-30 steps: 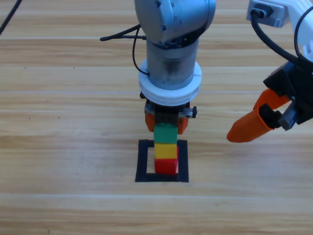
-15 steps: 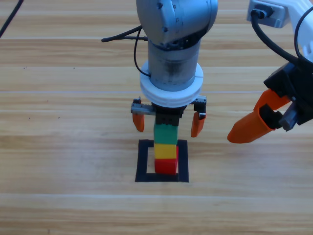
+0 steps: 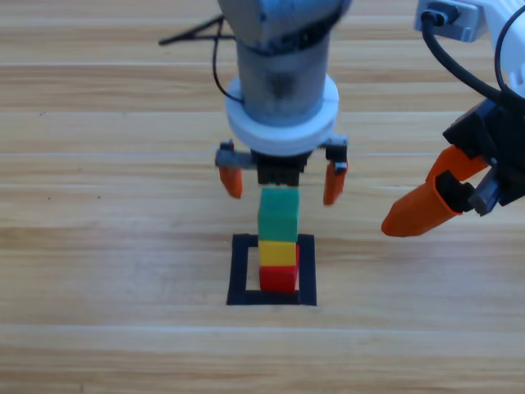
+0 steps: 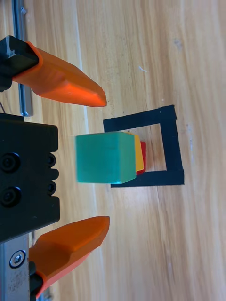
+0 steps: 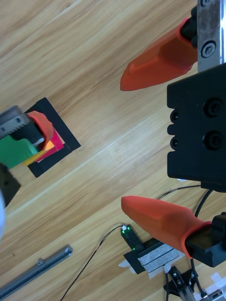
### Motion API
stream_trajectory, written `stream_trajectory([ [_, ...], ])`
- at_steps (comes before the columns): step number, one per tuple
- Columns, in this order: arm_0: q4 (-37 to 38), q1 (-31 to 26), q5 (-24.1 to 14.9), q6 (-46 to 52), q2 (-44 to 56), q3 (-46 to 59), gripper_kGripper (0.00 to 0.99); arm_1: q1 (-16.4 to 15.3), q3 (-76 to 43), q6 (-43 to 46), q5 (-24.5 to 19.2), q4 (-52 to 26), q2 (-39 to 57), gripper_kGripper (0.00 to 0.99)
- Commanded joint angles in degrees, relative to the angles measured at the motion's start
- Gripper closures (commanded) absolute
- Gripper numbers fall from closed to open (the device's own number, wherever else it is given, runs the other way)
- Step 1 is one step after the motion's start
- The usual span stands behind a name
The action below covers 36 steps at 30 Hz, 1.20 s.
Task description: Stack the blocks in the rectangular block: red at the bottom, yellow in the middle, green on top
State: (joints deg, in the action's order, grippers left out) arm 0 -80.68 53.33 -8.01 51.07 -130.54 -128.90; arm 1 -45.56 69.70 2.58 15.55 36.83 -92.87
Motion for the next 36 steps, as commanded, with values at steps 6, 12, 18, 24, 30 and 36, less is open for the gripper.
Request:
stream_trajectory([
  [6, -0.3, -3.6, -5.1, -4.1, 20.9, 4.4, 0.000, 1.4, 0.6, 0.2, 0.8, 1.8, -1.3, 0.008],
  [12, 4.0, -3.2, -6.6, -11.3, 31.0, 17.5, 0.000, 1.4, 0.6, 0.2, 0.5, 1.8, -1.4, 0.008],
  [18, 25.0, -1.5, -3.3, -26.6, 50.1, 47.3, 0.000, 1.4, 0.7, 0.2, 0.4, 1.9, -1.4, 0.008],
  [24, 29.1, 1.2, -2.7, -33.5, 53.7, 54.9, 0.000, 1.4, 0.9, 0.2, 0.0, 1.9, -1.2, 0.008],
  [30, 33.9, 4.2, -3.0, -34.9, 54.9, 61.1, 0.000, 1.4, 1.0, 0.2, -0.1, 1.9, -1.4, 0.008],
  [36, 35.2, 4.3, -3.2, -36.6, 55.1, 62.5, 0.000, 1.4, 1.1, 0.2, -0.8, 1.9, -1.6, 0.008],
])
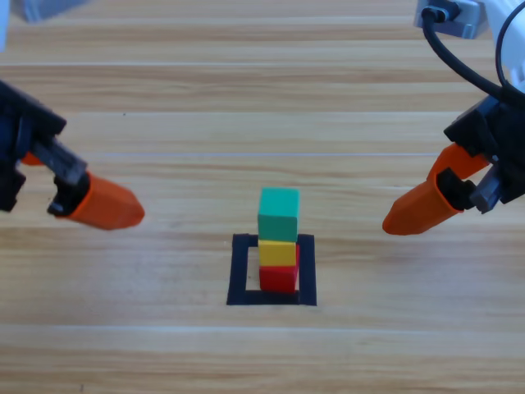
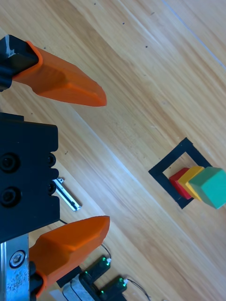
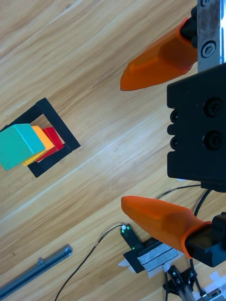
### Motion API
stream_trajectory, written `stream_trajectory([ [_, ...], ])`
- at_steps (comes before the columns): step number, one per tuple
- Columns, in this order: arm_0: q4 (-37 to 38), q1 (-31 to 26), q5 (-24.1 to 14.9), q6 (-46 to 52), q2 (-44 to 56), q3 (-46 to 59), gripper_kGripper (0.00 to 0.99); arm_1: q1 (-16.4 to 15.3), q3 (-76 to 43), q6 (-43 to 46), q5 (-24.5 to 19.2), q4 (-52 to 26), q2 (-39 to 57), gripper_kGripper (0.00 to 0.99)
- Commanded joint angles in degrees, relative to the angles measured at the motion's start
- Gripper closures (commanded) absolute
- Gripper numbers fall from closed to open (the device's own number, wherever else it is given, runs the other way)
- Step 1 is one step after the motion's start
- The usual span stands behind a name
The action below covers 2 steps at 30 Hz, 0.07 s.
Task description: Stack the blocks in the rectangular block: red at the bottom, yellow in the middle, green on top
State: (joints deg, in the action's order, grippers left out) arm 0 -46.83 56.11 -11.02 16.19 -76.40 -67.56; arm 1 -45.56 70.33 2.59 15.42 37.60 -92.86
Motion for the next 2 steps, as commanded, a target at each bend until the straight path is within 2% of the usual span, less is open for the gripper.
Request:
stream_trajectory([
  [1, 1.2, 1.5, -0.1, -2.1, 1.2, 0.8, 0.000, 1.4, 0.4, 0.2, -0.7, 1.2, -1.6, 0.008],
  [2, 1.2, 1.5, 0.1, -2.3, 1.2, 0.6, 0.000, 1.4, 0.4, 0.1, -0.7, 1.2, -1.7, 0.008],
])
